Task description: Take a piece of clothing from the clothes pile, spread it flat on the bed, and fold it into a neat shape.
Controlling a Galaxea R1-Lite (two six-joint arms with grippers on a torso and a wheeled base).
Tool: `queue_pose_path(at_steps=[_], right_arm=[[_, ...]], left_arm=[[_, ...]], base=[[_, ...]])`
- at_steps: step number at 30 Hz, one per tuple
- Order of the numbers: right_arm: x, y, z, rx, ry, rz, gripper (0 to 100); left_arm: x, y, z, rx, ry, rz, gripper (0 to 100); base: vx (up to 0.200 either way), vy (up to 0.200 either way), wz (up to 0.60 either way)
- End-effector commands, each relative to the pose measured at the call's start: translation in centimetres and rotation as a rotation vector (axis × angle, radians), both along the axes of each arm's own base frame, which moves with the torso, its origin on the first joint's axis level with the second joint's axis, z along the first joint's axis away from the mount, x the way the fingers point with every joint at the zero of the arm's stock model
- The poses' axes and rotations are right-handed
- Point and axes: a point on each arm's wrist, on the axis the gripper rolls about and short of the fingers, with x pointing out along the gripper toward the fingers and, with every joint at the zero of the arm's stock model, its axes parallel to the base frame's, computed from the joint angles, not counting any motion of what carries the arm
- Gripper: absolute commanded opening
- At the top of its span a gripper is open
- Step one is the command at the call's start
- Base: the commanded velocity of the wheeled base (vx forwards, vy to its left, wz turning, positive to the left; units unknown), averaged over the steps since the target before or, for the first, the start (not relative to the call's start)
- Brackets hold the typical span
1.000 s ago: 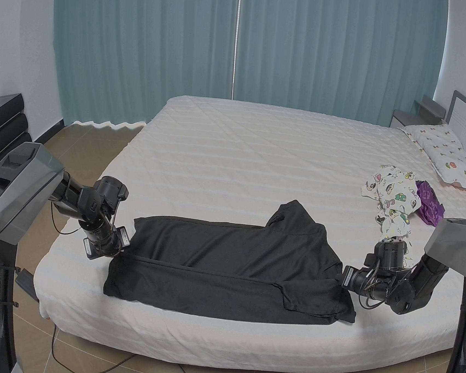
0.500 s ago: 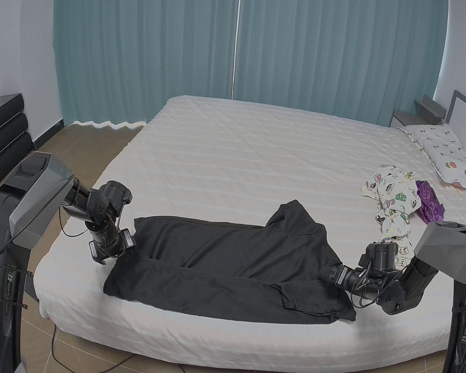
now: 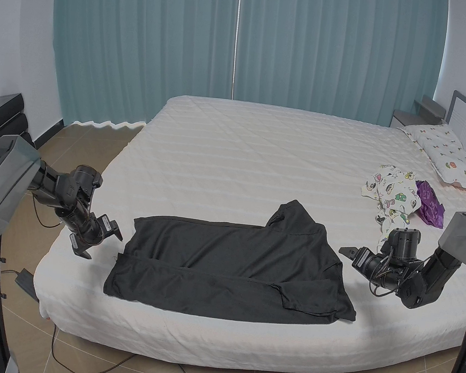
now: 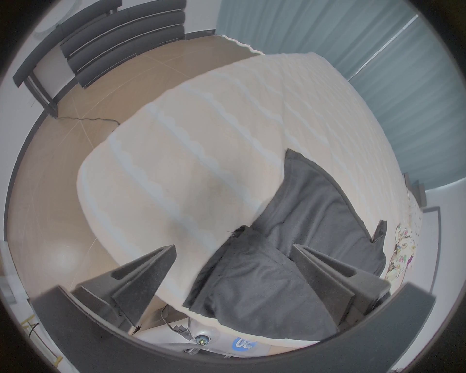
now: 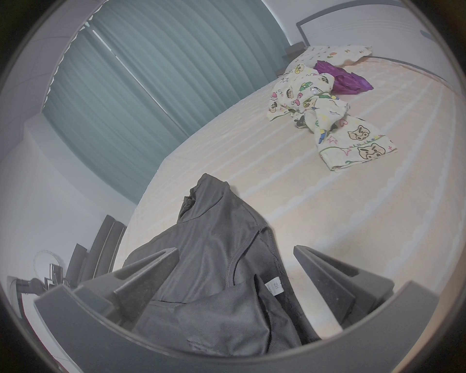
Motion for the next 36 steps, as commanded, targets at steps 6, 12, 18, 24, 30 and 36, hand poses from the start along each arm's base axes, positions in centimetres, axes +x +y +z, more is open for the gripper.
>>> queue_pose_path(at_steps=[6,12,18,24,30,36], right_arm=[[-0.4,0.4,0.3,0.021,0.006,-0.001,100],[-0.4,0.4,0.3,0.022,0.006,0.000,100],[-0.3,0.5,0.3,0.022,0.002,0.004,100],[0.0,0.8,0.0,0.021,0.003,0.014,100],[1.3,1.2,-0.4,0.023,-0.015,0.018,100],[2.5,2.2,-1.5,0.020,-0.020,0.040,100]], left_arm=[[-1.5,1.7,1.5,-0.048,-0.007,0.036,100],[-1.5,1.6,1.6,-0.053,-0.014,0.030,100],[-1.0,1.6,1.9,-0.054,-0.038,0.025,100],[0.5,1.6,2.6,-0.052,-0.093,0.024,100],[3.1,0.5,1.6,-0.060,-0.124,0.010,100],[6.4,-1.2,-1.4,-0.065,-0.136,-0.023,100]], base=[[0.100,-0.100,0.00],[0.200,0.000,0.00],[0.100,0.000,0.00],[0.000,0.000,0.00],[0.000,0.000,0.00],[0.000,0.000,0.00]])
